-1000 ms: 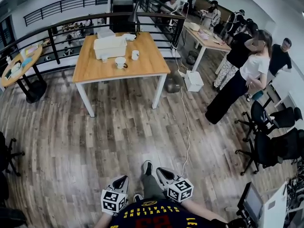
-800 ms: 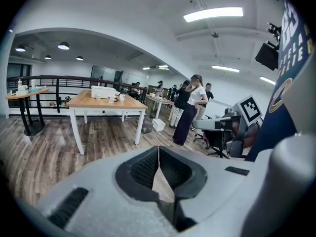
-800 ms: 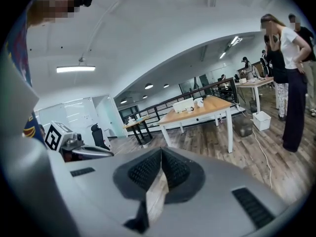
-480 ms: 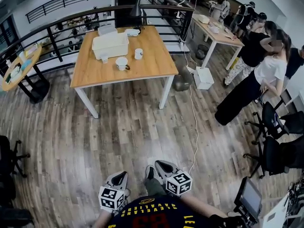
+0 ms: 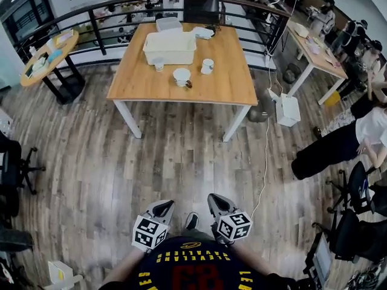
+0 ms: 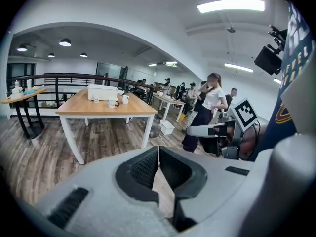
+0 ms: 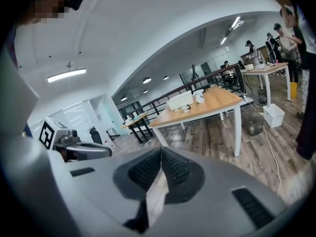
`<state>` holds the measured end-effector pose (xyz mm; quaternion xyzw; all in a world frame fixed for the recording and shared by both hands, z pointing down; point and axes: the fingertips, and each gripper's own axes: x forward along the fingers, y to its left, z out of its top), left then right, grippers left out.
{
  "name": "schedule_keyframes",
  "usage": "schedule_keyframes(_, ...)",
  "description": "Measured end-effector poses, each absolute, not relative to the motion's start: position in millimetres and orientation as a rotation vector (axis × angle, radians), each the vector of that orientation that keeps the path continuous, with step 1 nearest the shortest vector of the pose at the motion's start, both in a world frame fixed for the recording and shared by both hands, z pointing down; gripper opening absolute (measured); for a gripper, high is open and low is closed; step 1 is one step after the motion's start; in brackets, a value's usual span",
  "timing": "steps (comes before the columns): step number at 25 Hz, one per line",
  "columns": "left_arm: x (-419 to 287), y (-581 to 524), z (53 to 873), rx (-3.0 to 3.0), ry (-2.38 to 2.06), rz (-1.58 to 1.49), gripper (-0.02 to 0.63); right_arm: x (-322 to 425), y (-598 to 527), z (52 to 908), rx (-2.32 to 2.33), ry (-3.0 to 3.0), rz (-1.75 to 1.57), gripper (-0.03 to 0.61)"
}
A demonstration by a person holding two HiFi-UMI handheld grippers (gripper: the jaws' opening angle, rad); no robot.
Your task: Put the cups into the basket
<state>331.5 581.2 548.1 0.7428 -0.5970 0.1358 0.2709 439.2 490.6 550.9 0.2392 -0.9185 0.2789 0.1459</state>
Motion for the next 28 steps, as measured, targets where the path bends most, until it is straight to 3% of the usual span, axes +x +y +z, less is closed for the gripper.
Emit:
schedule_keyframes(17, 212, 490, 555, 1.929, -1.659, 0.292, 0.012, 349, 377, 554, 0.713, -2.6, 0.81, 0.014)
schedule_keyframes(28, 98, 391, 527, 2.113, -1.555, 0.267, 0.012, 228, 289, 516, 0.769, -2.646, 0.716, 0.014)
